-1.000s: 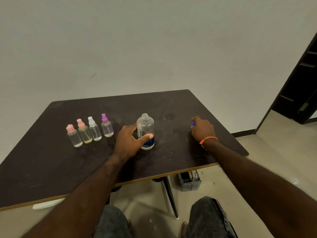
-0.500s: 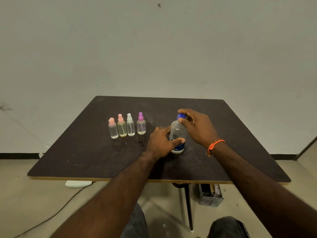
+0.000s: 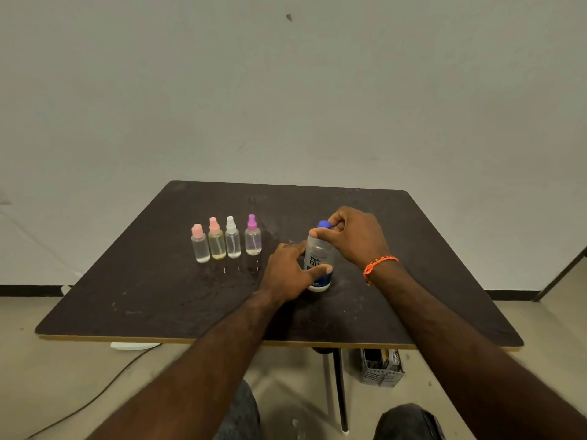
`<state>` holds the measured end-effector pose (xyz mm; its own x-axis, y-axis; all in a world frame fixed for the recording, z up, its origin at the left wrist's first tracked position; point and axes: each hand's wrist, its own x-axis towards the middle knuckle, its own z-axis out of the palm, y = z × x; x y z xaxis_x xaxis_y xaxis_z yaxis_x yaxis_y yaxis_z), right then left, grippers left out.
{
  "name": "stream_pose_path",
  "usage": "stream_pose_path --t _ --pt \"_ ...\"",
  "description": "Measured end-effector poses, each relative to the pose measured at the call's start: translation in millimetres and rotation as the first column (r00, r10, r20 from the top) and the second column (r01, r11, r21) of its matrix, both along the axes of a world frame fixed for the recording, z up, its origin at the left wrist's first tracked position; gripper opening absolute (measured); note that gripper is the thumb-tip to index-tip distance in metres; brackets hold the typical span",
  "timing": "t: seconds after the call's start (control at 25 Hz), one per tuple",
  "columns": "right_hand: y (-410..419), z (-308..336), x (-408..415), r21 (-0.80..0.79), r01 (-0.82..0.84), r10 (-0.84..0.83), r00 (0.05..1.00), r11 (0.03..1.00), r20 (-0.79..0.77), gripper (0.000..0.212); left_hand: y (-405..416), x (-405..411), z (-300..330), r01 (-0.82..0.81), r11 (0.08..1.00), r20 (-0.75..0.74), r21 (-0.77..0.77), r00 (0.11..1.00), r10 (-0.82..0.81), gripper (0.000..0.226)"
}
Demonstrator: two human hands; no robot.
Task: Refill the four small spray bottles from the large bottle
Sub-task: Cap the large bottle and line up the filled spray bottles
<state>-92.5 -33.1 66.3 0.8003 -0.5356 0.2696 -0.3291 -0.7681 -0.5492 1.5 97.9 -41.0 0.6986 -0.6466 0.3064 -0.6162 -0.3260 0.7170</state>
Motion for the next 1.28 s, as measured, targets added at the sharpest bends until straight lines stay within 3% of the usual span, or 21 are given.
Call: stream_pose_path --t 0.12,0.2,0.44,0.52,0.64,0.76,0.92,1.0,1.12,1.2,1.28 --pt "-1.0 3.5 -5.7 0.106 -0.186 0.193 0.979 0.977 -0.066 0.061 -0.4 0.0 -0.3 0.005 1.000 -0.016 0.006 1.000 -0.004 0.059" --pt "-0.3 3.1 -7.5 0.089 -0.262 0.270 0.958 0.961 -0.095 0.050 0.4 -1.2 -1.1 0.005 1.000 -0.006 -0.004 1.000 -0.005 0.060" --pt "-4.7 -1.3 -4.0 -0.025 -0.066 0.066 0.998 0.998 0.005 0.035 0.8 -2.8 -2.6 -0.008 1.000 -0.001 -0.013 1.000 0.008 0.062" --pt "-4.7 -3.1 -1.1 -0.018 -0.048 0.047 0.998 0.999 -0.035 0.048 1.8 -3.8 -0.9 -0.021 1.000 -0.006 -0.012 1.000 0.021 0.062" --pt "-2.7 -9.1 -3.3 0.164 -0.231 0.237 0.971 0.959 -0.017 0.073 2.6 -5.6 1.8 -0.026 0.999 -0.036 -0.032 0.999 0.025 0.061" --pt "-5.7 -5.5 -4.6 0.172 -0.322 0.317 0.947 0.931 0.055 0.055 2.4 -4.4 0.0 -0.006 0.999 -0.020 -0.041 1.000 0.005 0.064" --pt "-3.7 -3.2 -1.0 0.059 -0.131 0.125 0.987 0.990 0.097 0.039 3.0 -4.1 -2.0 -0.009 0.999 -0.001 -0.046 1.000 0.009 0.066" --pt "-1.7 -2.3 0.3 0.003 -0.055 0.055 0.995 0.998 0.085 0.050 2.6 -6.9 0.2 -0.017 0.999 -0.006 -0.046 1.000 0.017 0.064" --pt "-3.7 0.7 1.9 0.115 -0.163 0.161 0.986 0.980 0.032 0.067 2.6 -8.3 1.9 -0.024 0.998 -0.033 -0.063 0.999 0.022 0.060" --pt "-5.6 0.7 1.2 0.226 -0.290 0.286 0.957 0.930 0.053 0.054 3.1 -7.2 0.2 -0.014 0.997 -0.027 -0.075 1.000 0.012 0.060" --pt "-7.8 -2.0 0.1 0.169 -0.295 0.289 0.955 0.940 0.061 0.041 3.1 -5.7 -2.4 -0.002 0.997 -0.011 -0.071 1.000 0.001 0.063"
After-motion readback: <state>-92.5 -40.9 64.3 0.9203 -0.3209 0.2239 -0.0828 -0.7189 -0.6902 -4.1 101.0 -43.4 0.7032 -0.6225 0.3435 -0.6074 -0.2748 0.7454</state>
